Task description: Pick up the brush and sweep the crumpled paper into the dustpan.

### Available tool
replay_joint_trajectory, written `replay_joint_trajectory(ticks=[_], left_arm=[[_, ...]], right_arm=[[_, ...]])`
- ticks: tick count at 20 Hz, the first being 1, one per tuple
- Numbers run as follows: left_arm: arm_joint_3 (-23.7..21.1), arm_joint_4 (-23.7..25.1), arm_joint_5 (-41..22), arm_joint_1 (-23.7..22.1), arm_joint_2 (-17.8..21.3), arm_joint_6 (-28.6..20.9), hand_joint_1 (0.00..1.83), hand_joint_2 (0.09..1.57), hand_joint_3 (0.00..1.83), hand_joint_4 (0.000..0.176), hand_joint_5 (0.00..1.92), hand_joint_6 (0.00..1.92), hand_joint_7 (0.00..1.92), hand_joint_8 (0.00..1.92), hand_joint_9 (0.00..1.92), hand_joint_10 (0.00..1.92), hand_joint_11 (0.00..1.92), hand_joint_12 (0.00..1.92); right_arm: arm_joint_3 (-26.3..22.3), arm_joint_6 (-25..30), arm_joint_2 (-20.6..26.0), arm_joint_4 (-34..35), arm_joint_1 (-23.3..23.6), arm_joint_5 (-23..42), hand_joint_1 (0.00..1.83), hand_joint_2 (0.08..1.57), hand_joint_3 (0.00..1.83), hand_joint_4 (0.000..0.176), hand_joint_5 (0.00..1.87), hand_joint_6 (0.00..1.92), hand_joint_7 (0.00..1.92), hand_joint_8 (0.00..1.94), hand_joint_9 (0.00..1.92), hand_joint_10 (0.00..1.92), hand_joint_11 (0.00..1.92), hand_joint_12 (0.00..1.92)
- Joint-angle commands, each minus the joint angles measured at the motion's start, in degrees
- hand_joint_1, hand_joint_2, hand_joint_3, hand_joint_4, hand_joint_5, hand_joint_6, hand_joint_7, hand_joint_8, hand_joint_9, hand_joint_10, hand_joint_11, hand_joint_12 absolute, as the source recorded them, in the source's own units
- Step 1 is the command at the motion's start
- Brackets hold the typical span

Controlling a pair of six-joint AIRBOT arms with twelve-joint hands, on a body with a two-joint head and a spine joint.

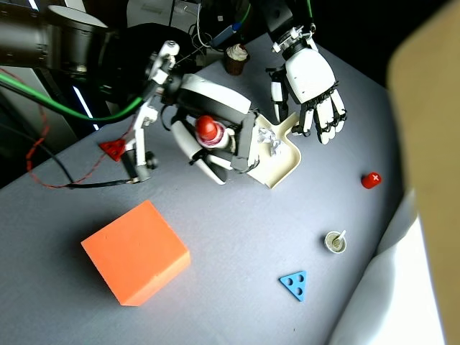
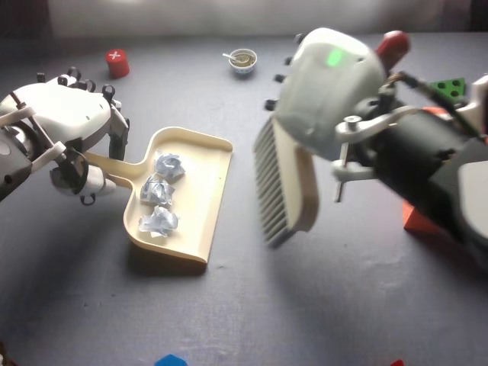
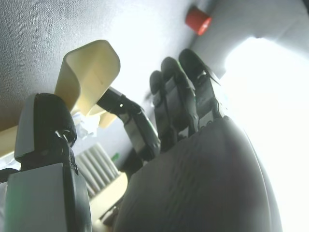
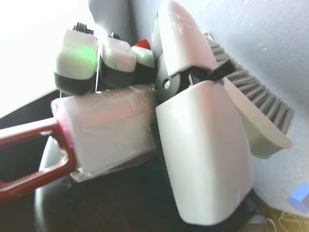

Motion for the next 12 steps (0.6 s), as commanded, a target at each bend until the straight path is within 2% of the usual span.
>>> replay_joint_trajectory(ticks=[1, 2, 3, 4, 5, 6, 7, 9, 10, 11, 12], left_arm=[[0.1, 2.0, -4.8, -0.7, 0.0, 0.3, 1.02, 1.16, 0.0, 0.07, 0.89, 1.13, 0.32, 0.0, 0.27, 0.0, 0.0, 0.65], [0.2, 2.0, -4.8, -0.8, 0.0, 0.4, 1.02, 1.15, 0.0, 0.087, 0.9, 1.11, 0.34, 0.0, 0.3, 0.0, 0.0, 0.74], [0.1, 2.0, -4.8, -0.8, 0.1, 0.4, 1.02, 1.15, 0.0, 0.084, 0.9, 1.1, 0.34, 0.0, 0.3, 0.0, 0.0, 0.75], [0.0, 1.9, -4.8, -0.8, 0.2, 0.4, 1.03, 1.14, 0.0, 0.103, 0.93, 1.07, 0.36, 0.01, 0.33, 0.01, 0.01, 0.77], [0.0, 1.9, -4.8, -1.0, 0.2, 0.5, 1.04, 1.14, 0.0, 0.074, 0.94, 1.05, 0.36, 0.0, 0.33, 0.0, 0.0, 0.79], [0.0, 1.9, -4.8, -1.0, 0.3, 0.5, 1.04, 1.13, 0.0, 0.081, 0.94, 1.04, 0.37, 0.0, 0.32, 0.0, 0.0, 0.79], [-0.1, 1.9, -4.8, -1.0, 0.3, 0.5, 1.06, 1.12, 0.0, 0.04, 0.97, 1.0, 0.35, 0.0, 0.31, 0.0, 0.0, 0.78], [-0.1, 1.8, -4.8, -1.0, 0.3, 0.5, 0.99, 1.15, 0.0, 0.147, 0.89, 1.12, 0.28, 0.0, 0.25, 0.0, 0.0, 0.72], [-0.2, 1.8, -4.8, -1.0, 0.4, 0.6, 0.96, 1.1, 0.0, 0.056, 0.74, 0.44, 0.26, 0.01, 0.22, 0.0, 0.0, 0.65], [-0.2, 1.8, -4.8, -1.0, 0.4, 0.6, 0.95, 1.08, 0.0, 0.052, 0.74, 0.14, 0.24, 0.0, 0.2, 0.01, 0.0, 0.65], [-0.2, 1.8, -4.8, -1.0, 0.4, 0.6, 0.95, 1.07, 0.0, 0.064, 0.72, 0.05, 0.22, 0.0, 0.17, 0.0, 0.0, 0.61]], right_arm=[[-0.6, -0.6, 1.6, -5.0, -0.2, -3.4, 1.4, 1.21, 0.0, 0.0, 0.76, 1.92, 1.02, 1.94, 1.21, 1.92, 1.34, 1.92], [-1.2, -0.6, 2.6, -5.5, -0.5, -3.8, 1.4, 1.21, 0.0, 0.0, 0.75, 1.92, 1.02, 1.94, 1.21, 1.92, 1.34, 1.92], [-1.6, -0.6, 3.2, -5.6, -0.7, -3.9, 1.41, 1.21, 0.0, 0.0, 0.78, 1.92, 1.03, 1.94, 1.21, 1.92, 1.34, 1.92], [-2.2, -0.6, 4.2, -6.1, -1.3, -3.9, 1.39, 1.21, 0.0, 0.0, 0.77, 1.92, 1.02, 1.94, 1.21, 1.92, 1.34, 1.92], [-2.8, -0.6, 5.0, -7.1, -2.1, -4.2, 1.38, 1.22, 0.0, 0.0, 0.76, 1.92, 1.02, 1.94, 1.21, 1.92, 1.33, 1.92], [-3.2, -0.6, 5.5, -7.9, -2.7, -4.4, 1.38, 1.22, 0.0, 0.0, 0.78, 1.92, 1.03, 1.94, 1.21, 1.92, 1.34, 1.92], [-3.7, -0.7, 6.0, -8.9, -3.4, -4.7, 1.4, 1.21, 0.0, 0.0, 0.8, 1.92, 1.03, 1.94, 1.22, 1.92, 1.35, 1.92], [-4.6, -3.5, 6.4, -8.3, -4.1, -6.2, 1.39, 1.21, 0.0, 0.0, 0.8, 1.92, 1.04, 1.94, 1.22, 1.92, 1.35, 1.92], [-4.8, -5.3, 6.3, -7.3, -4.2, -6.9, 1.38, 1.21, 0.0, 0.0, 0.79, 1.92, 1.05, 1.94, 1.22, 1.92, 1.35, 1.92], [-5.1, -7.4, 6.1, -5.6, -4.2, -8.0, 1.38, 1.22, 0.0, 0.0, 0.76, 1.92, 1.05, 1.94, 1.22, 1.92, 1.35, 1.92], [-5.4, -8.6, 6.0, -4.3, -4.2, -8.9, 1.39, 1.21, 0.0, 0.0, 0.78, 1.92, 1.04, 1.94, 1.22, 1.92, 1.35, 1.92]])
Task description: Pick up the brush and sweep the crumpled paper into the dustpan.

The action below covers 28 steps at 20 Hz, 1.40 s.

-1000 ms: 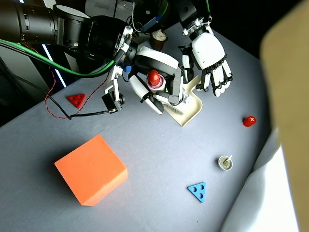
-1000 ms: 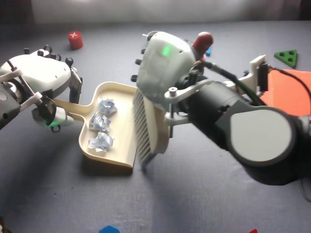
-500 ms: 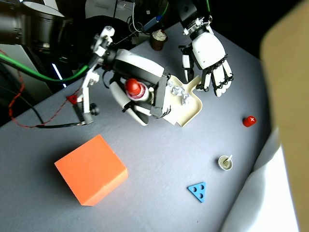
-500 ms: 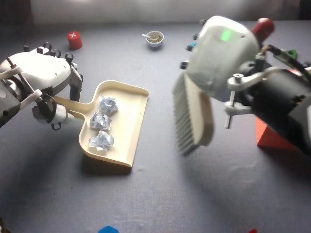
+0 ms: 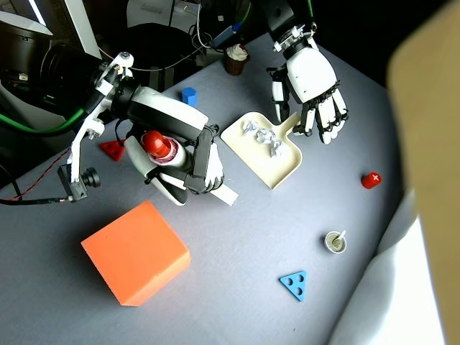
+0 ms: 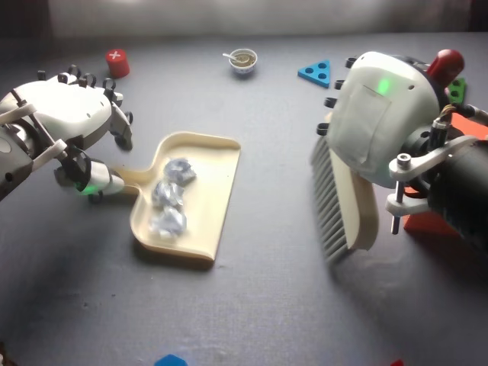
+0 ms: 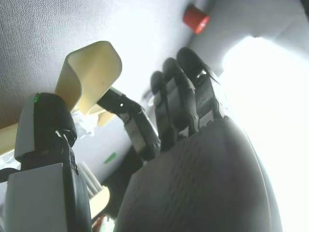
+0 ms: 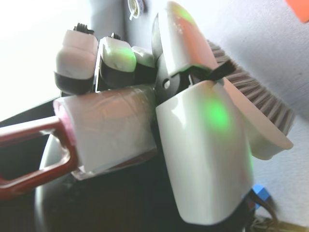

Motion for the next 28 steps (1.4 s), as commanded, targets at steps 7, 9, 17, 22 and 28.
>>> replay_joint_trajectory(ticks=[7, 9, 17, 22, 28], left_arm=[[0.0, 2.1, -4.9, -1.3, 0.5, 0.4, 0.85, 0.98, 0.0, 0.143, 0.39, 0.0, 0.14, 0.0, 0.14, 0.0, 0.0, 0.49], [-0.1, 2.1, -4.8, -2.6, 0.9, 1.2, 0.87, 0.96, 0.0, 0.138, 0.41, 0.0, 0.15, 0.0, 0.15, 0.0, 0.0, 0.49], [-4.9, -2.1, -0.7, -10.2, 6.5, 9.9, 0.86, 0.95, 0.0, 0.132, 0.45, 0.01, 0.19, 0.01, 0.18, 0.01, 0.0, 0.54], [-6.4, -6.5, 3.6, -17.1, 8.0, 17.2, 0.84, 0.95, 0.0, 0.129, 0.48, 0.01, 0.21, 0.01, 0.18, 0.0, 0.0, 0.56], [-8.4, -8.8, 7.5, -21.4, 8.9, 21.6, 0.82, 0.96, 0.0, 0.135, 0.47, 0.0, 0.2, 0.01, 0.18, 0.0, 0.0, 0.53]], right_arm=[[-4.2, -7.7, 1.0, 5.0, 1.5, -6.1, 1.18, 1.07, 0.0, 0.0, 0.88, 1.43, 1.04, 1.94, 1.14, 1.92, 1.26, 1.92], [-4.7, -9.3, 0.9, 7.6, 2.2, -7.2, 1.11, 0.93, 0.0, 0.0, 0.85, 1.9, 0.9, 1.94, 0.98, 1.92, 1.11, 1.92], [-6.1, -10.7, 1.5, 10.3, 3.0, -7.5, 0.69, 0.83, 0.0, 0.01, 0.35, 0.42, 0.34, 0.52, 0.32, 0.63, 0.08, 1.18], [-7.5, -10.8, 3.3, 13.6, 4.5, -5.0, 0.59, 0.79, 0.0, 0.003, 0.08, 0.0, 0.13, 0.0, 0.09, 0.0, 0.11, 0.05], [-10.4, -4.8, 9.3, 13.7, 5.5, 9.5, 0.53, 0.83, 0.01, 0.0, 0.02, 0.0, 0.04, 0.0, 0.01, 0.0, 0.04, 0.02]])
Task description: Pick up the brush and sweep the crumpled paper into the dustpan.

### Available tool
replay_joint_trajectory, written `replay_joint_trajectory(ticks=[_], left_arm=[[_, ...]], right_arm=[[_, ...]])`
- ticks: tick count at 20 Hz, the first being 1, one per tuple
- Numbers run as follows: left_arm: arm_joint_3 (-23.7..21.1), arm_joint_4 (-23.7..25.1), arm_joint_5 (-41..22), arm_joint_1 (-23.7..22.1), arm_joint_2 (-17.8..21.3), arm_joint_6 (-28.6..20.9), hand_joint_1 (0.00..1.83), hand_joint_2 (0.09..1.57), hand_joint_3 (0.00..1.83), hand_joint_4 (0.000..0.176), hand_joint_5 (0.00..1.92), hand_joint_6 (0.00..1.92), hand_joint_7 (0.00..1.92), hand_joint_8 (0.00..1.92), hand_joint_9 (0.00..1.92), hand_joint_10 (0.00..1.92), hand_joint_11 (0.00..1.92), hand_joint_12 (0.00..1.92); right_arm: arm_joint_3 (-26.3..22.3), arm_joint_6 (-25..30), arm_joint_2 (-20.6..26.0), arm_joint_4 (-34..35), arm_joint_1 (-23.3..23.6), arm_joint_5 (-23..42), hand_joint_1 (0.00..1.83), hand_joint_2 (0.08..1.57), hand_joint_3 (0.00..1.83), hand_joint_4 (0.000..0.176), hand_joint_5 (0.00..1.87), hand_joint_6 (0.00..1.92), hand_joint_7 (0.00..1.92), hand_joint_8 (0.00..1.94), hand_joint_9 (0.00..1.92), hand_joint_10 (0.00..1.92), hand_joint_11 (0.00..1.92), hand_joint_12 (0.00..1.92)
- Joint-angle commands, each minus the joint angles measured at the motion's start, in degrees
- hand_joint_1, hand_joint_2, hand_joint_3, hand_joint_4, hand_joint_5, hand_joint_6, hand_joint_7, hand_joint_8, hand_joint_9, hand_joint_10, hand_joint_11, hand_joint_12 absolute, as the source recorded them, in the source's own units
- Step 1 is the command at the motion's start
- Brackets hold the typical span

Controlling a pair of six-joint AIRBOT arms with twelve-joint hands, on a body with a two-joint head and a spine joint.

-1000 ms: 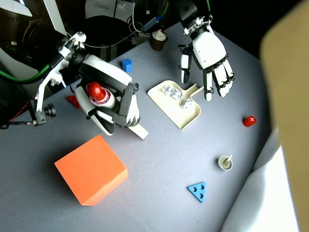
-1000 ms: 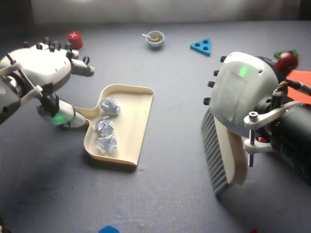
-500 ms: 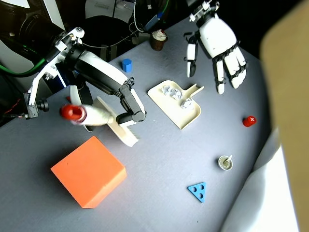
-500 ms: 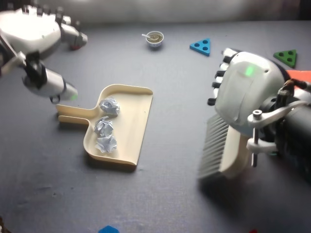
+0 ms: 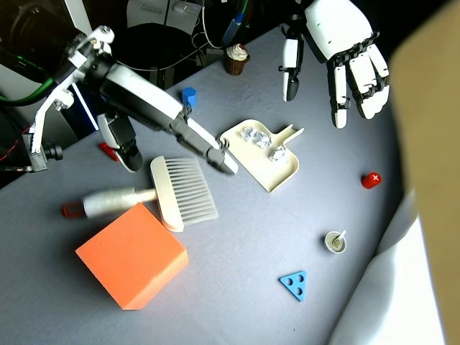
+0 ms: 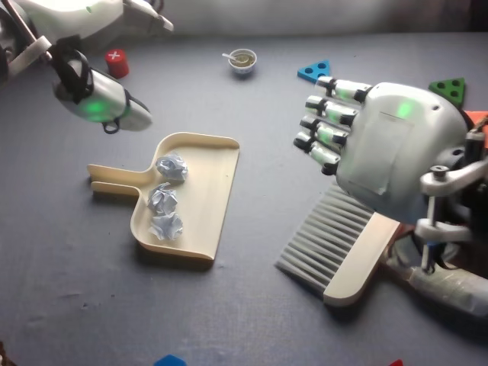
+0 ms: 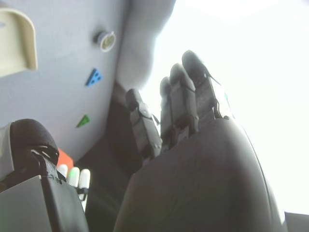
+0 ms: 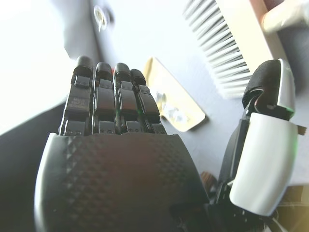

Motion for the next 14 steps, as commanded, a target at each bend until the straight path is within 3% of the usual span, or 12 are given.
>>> replay_joint_trajectory(ticks=[1, 4, 5, 8, 10, 14], left_arm=[[-0.4, 1.2, -2.7, -1.1, 1.0, 0.9, 0.83, 0.95, 0.0, 0.137, 0.47, 0.0, 0.21, 0.01, 0.2, 0.0, 0.0, 0.57], [-1.1, -0.6, -2.7, -2.4, 2.1, 4.1, 0.83, 0.95, 0.0, 0.134, 0.48, 0.0, 0.22, 0.01, 0.2, 0.0, 0.0, 0.57], [-1.1, -0.7, -2.6, -2.7, 2.4, 4.3, 0.8, 0.96, 0.0, 0.138, 0.46, 0.0, 0.21, 0.0, 0.19, 0.0, 0.0, 0.56], [-0.3, -0.8, -1.7, -3.4, 2.5, 4.7, 0.82, 0.96, 0.0, 0.133, 0.46, 0.0, 0.21, 0.0, 0.19, 0.0, 0.0, 0.51], [-0.2, -1.2, -0.7, -3.7, 2.7, 5.7, 0.82, 0.97, 0.0, 0.127, 0.45, 0.0, 0.19, 0.0, 0.16, 0.0, 0.0, 0.47], [-0.9, -2.5, -1.0, -3.6, 2.9, 7.0, 0.83, 0.96, 0.0, 0.124, 0.45, 0.0, 0.2, 0.0, 0.18, 0.0, 0.0, 0.54]], right_arm=[[-0.5, 2.6, 2.4, -4.1, 0.8, 5.2, 0.49, 0.84, 0.02, 0.0, 0.01, 0.0, 0.02, 0.0, 0.0, 0.0, 0.04, 0.02], [-0.5, 9.7, 7.6, -4.1, 0.9, 16.2, 0.49, 0.83, 0.01, 0.0, 0.05, 0.01, 0.05, 0.01, 0.03, 0.01, 0.08, 0.03], [0.1, 15.7, 10.8, -4.1, 0.6, 18.5, 0.49, 0.84, 0.01, 0.0, 0.04, 0.01, 0.05, 0.0, 0.03, 0.01, 0.08, 0.03], [2.3, 26.6, 14.1, -4.1, -0.1, 26.1, 0.51, 0.83, 0.0, 0.0, 0.04, 0.01, 0.06, 0.01, 0.03, 0.01, 0.08, 0.03], [3.2, 29.2, 16.8, -4.2, -0.5, 34.5, 0.5, 0.84, 0.0, 0.0, 0.04, 0.0, 0.05, 0.0, 0.04, 0.01, 0.08, 0.03], [4.1, 29.3, 21.4, -1.2, -1.5, 41.7, 0.51, 0.85, 0.01, 0.0, 0.04, 0.0, 0.06, 0.0, 0.04, 0.0, 0.08, 0.02]])
